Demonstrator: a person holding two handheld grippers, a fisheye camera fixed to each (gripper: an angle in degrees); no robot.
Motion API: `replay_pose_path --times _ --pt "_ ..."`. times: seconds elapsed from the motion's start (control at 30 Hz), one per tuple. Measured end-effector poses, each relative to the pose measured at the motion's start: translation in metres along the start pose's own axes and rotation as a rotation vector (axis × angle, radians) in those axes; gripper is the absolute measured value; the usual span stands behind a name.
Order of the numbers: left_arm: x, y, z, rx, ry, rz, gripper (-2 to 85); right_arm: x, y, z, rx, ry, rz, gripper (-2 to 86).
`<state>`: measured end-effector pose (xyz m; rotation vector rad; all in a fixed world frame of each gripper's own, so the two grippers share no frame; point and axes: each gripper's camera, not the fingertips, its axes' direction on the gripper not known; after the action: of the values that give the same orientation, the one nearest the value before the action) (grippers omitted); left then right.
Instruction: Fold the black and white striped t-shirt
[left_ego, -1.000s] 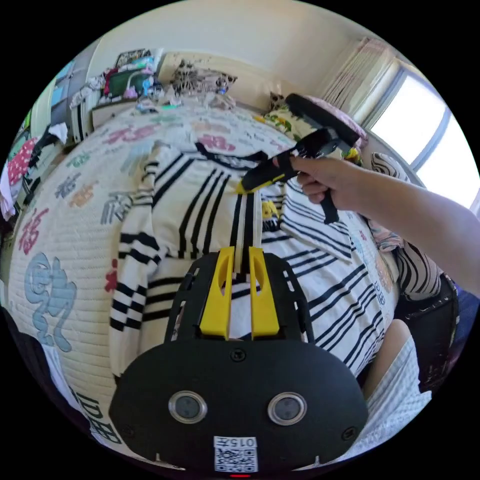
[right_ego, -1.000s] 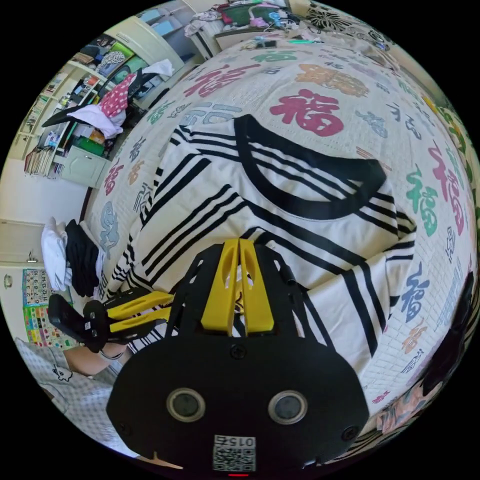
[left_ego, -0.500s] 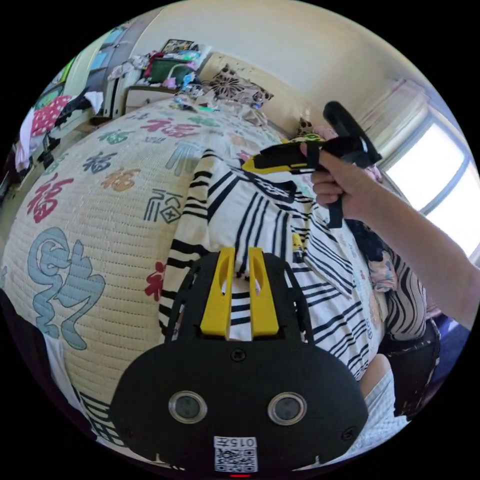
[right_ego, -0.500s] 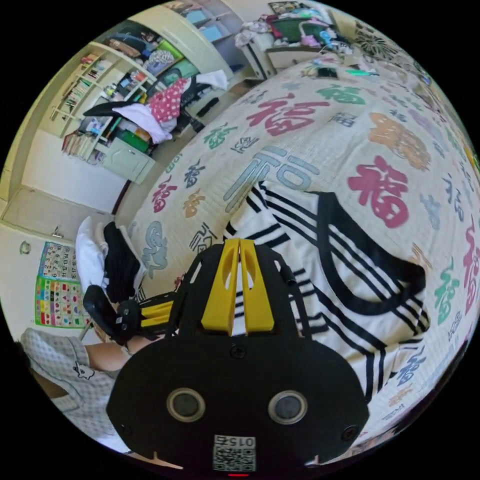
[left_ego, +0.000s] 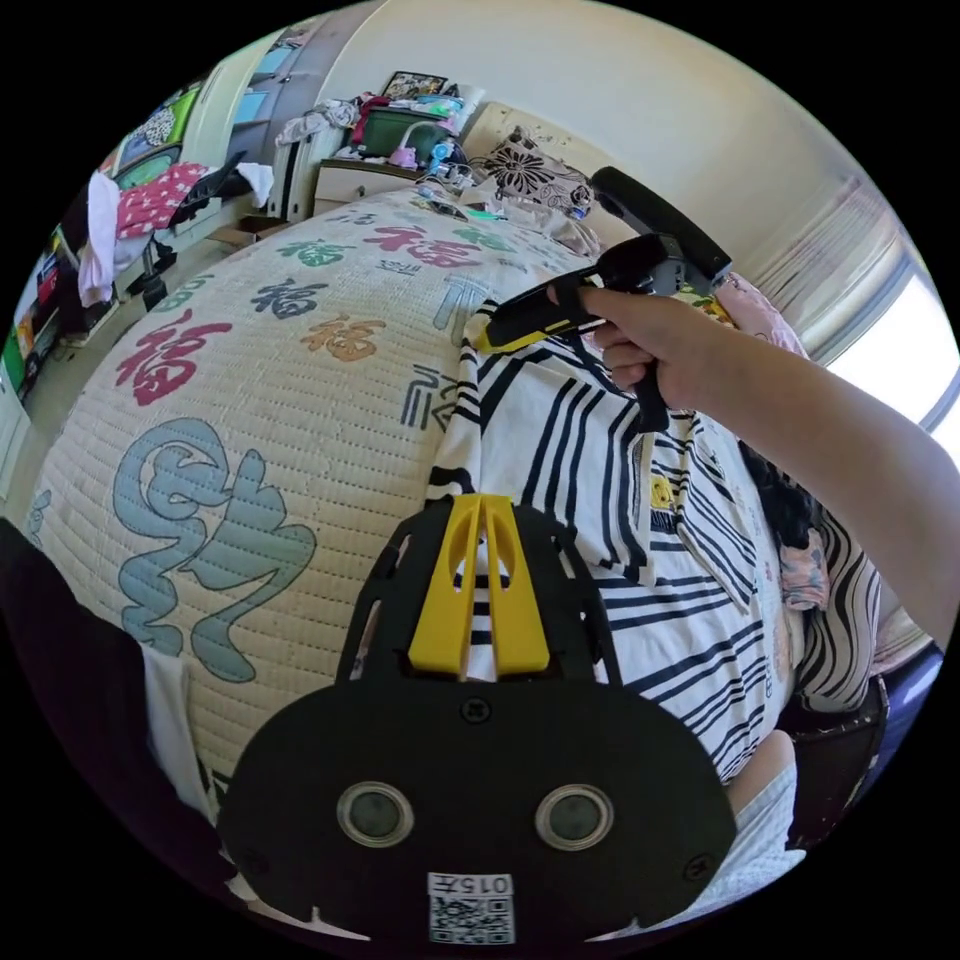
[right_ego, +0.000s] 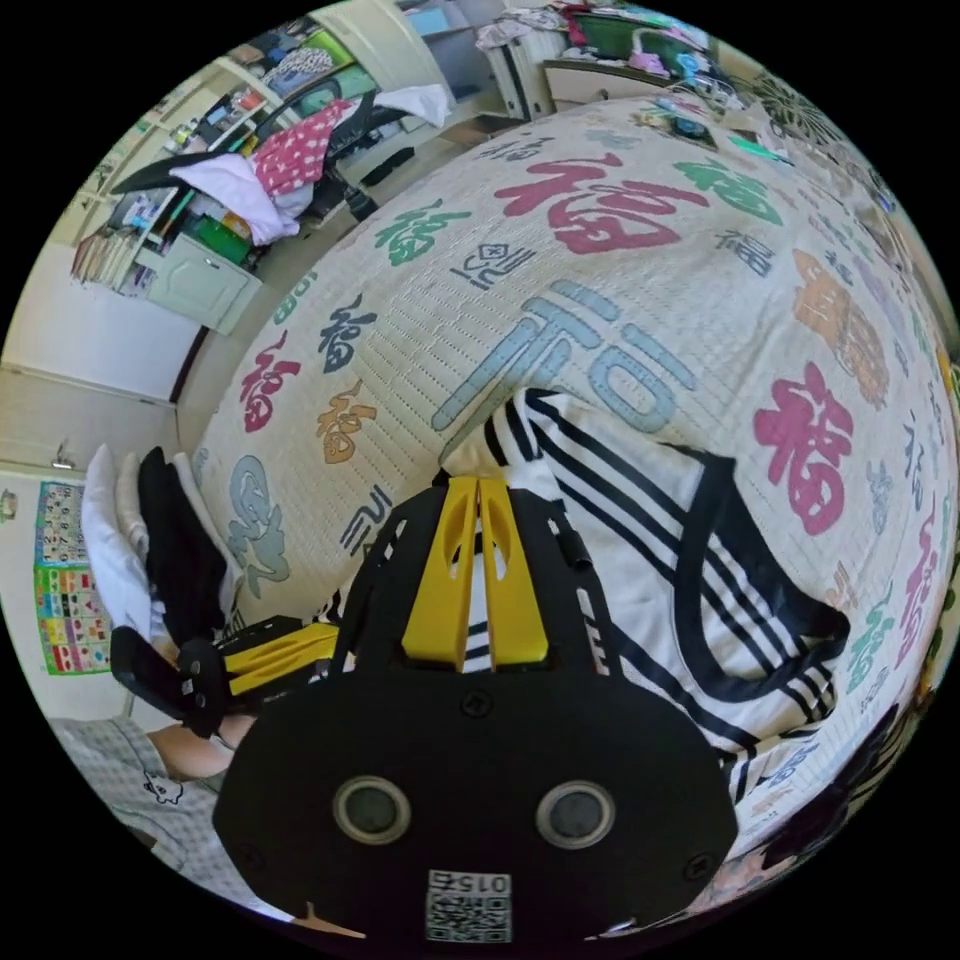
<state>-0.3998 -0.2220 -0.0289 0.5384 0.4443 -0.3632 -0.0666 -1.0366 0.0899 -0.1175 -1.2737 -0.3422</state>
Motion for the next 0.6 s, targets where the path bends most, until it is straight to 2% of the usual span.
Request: replay_pose_path --times 0.17,0.23,0.3,0.37,0.47,0.6 --pt "0.005 -0.036 -0.02 0.079 0.046 0.099 7.1 0.052 0.06 -0.096 0.214 -0.122 0.039 2.1" --pt "0.009 -0.076 -0.014 0.091 0.068 0.162 9.5 0.079 0.089 -0.131 0.255 -0.038 0.058 4.6" --pt "0.013 -0.109 0.0 0.064 0.068 0.196 10.3 0.118 0.124 -0.164 0.218 0.122 0.149 5.7" --pt "0.02 -0.139 0.019 0.057 0.065 0.234 10.8 0.147 0.149 -0.18 0.195 0.145 0.239 6.3" --pt "0.04 -0.182 0.058 -0.021 0.094 0.324 11.5 0.179 0.176 -0.192 0.184 0.074 0.346 7.8" --pt "0.063 -0.217 0.121 -0.214 0.042 0.365 12.7 0.19 0.184 -0.189 0.147 0.019 0.398 8.5"
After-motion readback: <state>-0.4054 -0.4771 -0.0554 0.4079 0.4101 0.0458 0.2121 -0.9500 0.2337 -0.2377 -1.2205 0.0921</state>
